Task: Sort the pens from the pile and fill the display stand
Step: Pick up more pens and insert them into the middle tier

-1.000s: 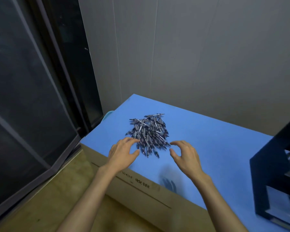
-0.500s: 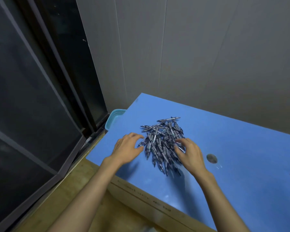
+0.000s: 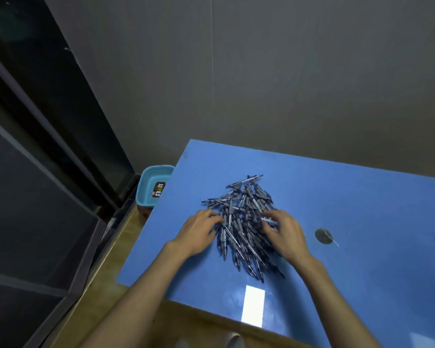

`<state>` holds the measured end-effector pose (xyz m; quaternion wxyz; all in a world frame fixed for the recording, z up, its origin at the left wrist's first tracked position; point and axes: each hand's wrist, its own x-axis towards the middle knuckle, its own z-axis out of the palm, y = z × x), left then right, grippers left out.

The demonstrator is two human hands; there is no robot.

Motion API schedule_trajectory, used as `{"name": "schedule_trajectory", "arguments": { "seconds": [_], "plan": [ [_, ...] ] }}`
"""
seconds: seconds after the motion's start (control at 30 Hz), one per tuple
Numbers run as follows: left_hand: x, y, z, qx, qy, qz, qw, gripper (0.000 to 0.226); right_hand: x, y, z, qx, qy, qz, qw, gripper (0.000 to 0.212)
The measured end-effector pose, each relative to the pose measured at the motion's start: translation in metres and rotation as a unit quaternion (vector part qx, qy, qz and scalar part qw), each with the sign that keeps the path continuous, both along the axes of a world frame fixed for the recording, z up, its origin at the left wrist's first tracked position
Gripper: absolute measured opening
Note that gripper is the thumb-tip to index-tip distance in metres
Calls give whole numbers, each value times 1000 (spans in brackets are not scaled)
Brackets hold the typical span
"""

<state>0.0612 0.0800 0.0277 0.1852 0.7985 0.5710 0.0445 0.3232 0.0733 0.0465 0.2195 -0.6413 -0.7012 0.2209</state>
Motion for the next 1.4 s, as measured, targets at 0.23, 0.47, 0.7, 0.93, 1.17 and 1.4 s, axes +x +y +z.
{"name": "schedule_trajectory", "arguments": {
  "seconds": [0.23,0.47,0.7,0.93,1.17,1.4],
  "plan": [
    [0,34,-16,59,33,-116,991,30,-7,-20,-3,-9,-10,-86,996,23],
    [-9,57,-22,71,28,-209,975,18,-19,-38,-6,-13,-15,-161,987,25],
    [-27,66,-25,98,52,-245,963,37,-30,-52,-13,-18,-15,-203,979,22],
    [-30,72,-28,122,64,-339,931,52,-44,-56,-15,-11,-15,-229,973,23],
    [-25,80,-28,123,84,-390,909,58,-47,-68,-17,-3,-19,-245,969,23],
    [-16,79,-27,132,112,-422,890,43,-49,-76,-13,-1,-24,-248,969,22]
  ]
}}
